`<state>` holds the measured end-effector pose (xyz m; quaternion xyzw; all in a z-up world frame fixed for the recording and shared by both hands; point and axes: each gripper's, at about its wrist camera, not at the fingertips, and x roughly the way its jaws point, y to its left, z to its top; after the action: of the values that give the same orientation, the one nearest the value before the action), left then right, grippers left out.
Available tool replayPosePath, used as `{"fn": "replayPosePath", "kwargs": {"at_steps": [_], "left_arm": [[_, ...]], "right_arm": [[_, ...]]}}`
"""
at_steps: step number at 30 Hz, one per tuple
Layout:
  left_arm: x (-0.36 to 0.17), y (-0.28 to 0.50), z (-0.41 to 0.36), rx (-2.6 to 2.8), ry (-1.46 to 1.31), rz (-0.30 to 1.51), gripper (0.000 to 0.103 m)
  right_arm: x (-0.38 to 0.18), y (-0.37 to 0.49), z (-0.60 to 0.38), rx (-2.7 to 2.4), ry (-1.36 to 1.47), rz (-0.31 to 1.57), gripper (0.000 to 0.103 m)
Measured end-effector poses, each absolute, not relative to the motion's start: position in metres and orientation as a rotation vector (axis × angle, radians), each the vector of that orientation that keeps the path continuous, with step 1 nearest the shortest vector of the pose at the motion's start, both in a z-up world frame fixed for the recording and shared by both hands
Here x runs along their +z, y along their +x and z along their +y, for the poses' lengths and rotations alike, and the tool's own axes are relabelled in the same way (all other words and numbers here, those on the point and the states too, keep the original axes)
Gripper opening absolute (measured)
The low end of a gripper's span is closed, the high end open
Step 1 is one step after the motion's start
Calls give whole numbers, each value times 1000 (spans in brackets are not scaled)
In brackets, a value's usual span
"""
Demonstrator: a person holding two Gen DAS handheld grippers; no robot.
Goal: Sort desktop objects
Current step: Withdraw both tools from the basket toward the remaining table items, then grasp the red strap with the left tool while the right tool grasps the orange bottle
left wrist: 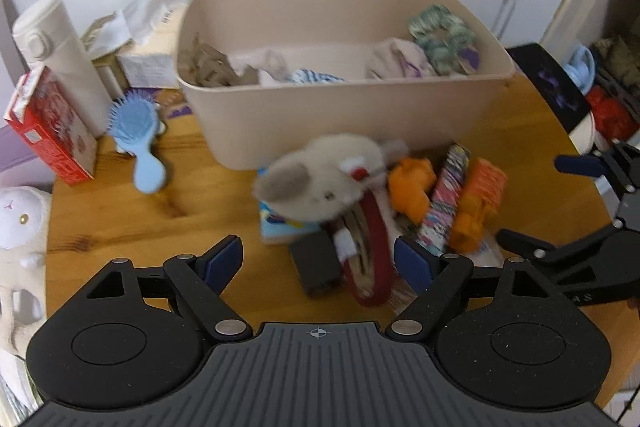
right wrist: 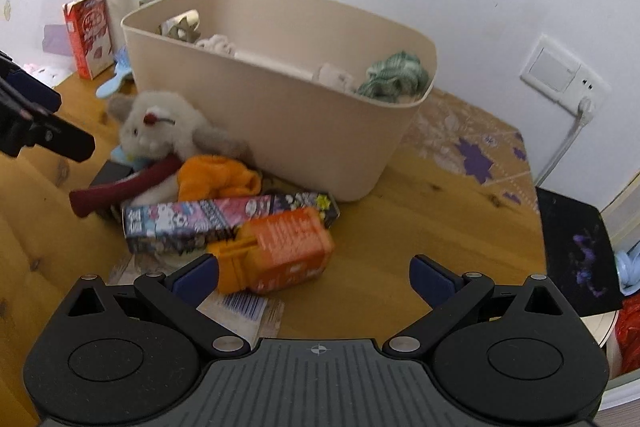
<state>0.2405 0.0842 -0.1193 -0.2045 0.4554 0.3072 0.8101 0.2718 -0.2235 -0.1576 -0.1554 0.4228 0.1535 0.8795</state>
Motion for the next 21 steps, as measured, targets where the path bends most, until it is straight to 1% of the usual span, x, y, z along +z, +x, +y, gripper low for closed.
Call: {"fn": "replayPosePath", "kwargs": {"at_steps": [4, 11, 21], "left_arm": [[-126, 245, 70, 623, -417, 1004, 84], [-140, 254, 50, 605, -253, 1059, 84], [-149, 266, 50, 624, -171, 1025, 83]], "right_arm": [[-165, 272, -223, 341, -324, 908, 103], [-174, 275, -222, 374, -334, 934, 103], [-185, 285, -216, 422, -344, 951, 103]]}}
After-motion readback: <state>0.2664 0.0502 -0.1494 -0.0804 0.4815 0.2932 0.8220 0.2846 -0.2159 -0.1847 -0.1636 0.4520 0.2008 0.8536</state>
